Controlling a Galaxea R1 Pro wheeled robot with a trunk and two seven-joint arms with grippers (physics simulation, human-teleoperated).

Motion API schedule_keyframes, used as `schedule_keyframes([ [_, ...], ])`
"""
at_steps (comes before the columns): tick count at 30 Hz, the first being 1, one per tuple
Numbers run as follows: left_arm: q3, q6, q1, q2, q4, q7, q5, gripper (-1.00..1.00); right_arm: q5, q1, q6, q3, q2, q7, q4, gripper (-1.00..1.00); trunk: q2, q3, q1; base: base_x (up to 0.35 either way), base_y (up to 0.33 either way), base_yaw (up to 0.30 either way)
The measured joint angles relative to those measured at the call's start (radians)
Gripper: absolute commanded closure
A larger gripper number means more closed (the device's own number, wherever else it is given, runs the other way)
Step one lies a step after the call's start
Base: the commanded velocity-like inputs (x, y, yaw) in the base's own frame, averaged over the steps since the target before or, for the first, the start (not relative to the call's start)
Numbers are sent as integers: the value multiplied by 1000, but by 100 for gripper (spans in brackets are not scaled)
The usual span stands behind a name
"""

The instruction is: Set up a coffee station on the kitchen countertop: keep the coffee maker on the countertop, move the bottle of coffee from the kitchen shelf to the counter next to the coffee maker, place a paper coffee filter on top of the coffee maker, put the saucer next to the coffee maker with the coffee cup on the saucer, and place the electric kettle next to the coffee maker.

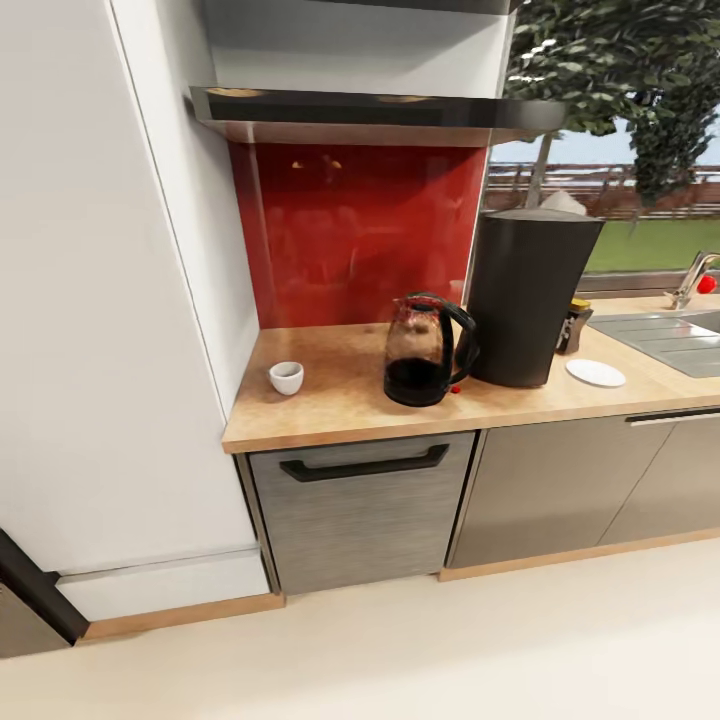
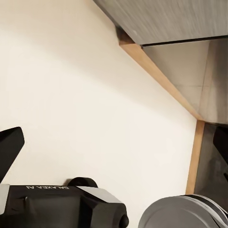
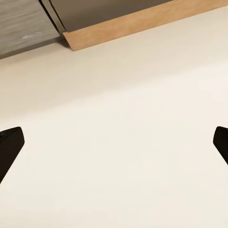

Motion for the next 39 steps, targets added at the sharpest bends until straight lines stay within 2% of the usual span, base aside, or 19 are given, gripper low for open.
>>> schedule_keyframes([
  [14,0,0,0,0,0,0,0,-100,0,0,1,0,-1,2,0,-100,0,0,0,0,43,7],
  [26,0,0,0,0,-1,0,0,-100,-1,0,0,0,-1,1,-1,-100,0,0,0,0,99,238],
  [39,1,0,0,0,-1,0,0,-100,-1,0,1,0,-1,1,0,-100,0,0,0,17,239,83],
])
